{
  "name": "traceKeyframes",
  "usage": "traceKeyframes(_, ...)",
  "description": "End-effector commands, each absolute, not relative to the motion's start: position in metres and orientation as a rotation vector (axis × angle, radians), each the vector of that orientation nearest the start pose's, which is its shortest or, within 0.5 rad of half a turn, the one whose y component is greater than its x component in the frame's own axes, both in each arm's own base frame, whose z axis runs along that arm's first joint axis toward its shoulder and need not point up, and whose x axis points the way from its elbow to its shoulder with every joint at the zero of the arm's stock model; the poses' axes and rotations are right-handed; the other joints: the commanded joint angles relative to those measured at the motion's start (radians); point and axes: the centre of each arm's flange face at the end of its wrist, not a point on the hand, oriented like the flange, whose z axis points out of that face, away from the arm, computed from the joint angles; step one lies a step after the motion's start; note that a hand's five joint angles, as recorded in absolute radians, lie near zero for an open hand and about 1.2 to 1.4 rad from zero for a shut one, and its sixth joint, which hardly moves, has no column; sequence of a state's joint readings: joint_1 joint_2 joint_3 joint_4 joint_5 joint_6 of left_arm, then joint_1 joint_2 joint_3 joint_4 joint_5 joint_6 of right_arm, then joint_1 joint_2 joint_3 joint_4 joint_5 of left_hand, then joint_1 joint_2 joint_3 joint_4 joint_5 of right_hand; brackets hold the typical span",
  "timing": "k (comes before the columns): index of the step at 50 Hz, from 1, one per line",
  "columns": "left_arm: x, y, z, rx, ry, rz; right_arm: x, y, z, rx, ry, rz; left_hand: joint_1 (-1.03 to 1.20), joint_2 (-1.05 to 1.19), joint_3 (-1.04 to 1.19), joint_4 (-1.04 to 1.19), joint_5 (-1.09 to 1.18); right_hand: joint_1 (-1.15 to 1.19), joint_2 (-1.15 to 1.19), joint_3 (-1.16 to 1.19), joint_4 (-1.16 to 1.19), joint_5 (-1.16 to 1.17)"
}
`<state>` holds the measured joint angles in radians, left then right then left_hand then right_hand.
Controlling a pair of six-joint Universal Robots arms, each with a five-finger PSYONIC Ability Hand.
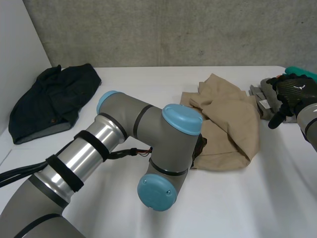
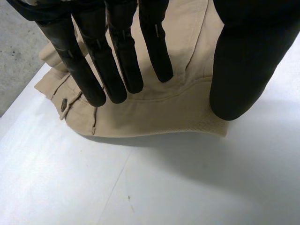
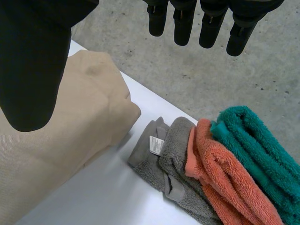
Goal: Fold the laundry.
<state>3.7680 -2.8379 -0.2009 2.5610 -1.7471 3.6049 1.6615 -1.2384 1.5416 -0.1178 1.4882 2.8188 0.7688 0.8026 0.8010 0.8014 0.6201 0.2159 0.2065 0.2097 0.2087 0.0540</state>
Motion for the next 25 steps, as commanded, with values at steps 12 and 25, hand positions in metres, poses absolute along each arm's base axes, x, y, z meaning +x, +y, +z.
traceKeyframes(12,-0.418,-0.25,0.193,1.192,2.178,-1.788,0.167,-0.344,0.223,-0.58,2.401,-2.087,0.627,0.594,0.595,0.595,0.602,-0.041,-0.032,-0.035,-0.034,-0.054)
traceKeyframes(25,-0.345,-0.35,0.385,0.624,1.539,-2.706,0.173,-0.34,0.226,-0.608,2.373,-2.085,0.627,0.594,0.595,0.595,0.602,-0.041,-0.032,-0.035,-0.034,-0.054)
